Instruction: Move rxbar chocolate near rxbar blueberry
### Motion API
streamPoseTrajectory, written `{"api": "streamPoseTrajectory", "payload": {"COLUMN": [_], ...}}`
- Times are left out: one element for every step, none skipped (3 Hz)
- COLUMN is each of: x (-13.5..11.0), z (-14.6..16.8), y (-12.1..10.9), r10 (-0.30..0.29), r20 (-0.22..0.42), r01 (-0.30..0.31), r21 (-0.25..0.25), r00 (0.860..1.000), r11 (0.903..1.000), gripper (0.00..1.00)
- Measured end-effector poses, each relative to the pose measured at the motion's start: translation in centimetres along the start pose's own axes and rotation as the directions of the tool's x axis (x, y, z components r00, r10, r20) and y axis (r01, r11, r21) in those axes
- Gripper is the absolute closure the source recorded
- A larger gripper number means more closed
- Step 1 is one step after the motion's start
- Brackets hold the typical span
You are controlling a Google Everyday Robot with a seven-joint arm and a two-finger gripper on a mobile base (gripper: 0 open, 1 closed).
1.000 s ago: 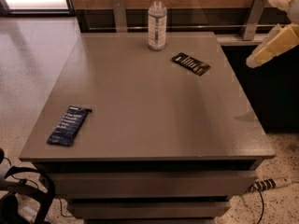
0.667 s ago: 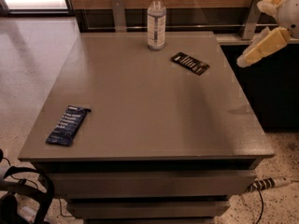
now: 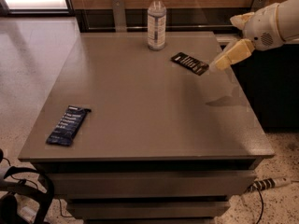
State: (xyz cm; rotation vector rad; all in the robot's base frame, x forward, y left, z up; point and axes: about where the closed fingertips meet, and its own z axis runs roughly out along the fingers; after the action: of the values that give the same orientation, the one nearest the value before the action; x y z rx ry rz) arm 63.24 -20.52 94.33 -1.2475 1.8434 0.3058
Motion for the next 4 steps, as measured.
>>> {"api": "streamPoseTrajectory", "payload": {"x": [0.9,1.8,1.8,1.7], "z": [1.4,1.9,1.9,4.0], "y": [-1.1,-2.7,-2.7,-3.7], "r10": [0.049,0.098,0.098,0.108], "r20": [0.006,0.006,0.006,0.009], "r01": [-0.049,-0.098,-0.098,-0.108], "r21": [0.019,0.046,0.046,0.023], "r00": [0.999,0.995,0.995,0.994], "r11": [0.9986,0.9941,0.9941,0.9939], "gripper": [0.0,0.0,0.0,0.0]}}
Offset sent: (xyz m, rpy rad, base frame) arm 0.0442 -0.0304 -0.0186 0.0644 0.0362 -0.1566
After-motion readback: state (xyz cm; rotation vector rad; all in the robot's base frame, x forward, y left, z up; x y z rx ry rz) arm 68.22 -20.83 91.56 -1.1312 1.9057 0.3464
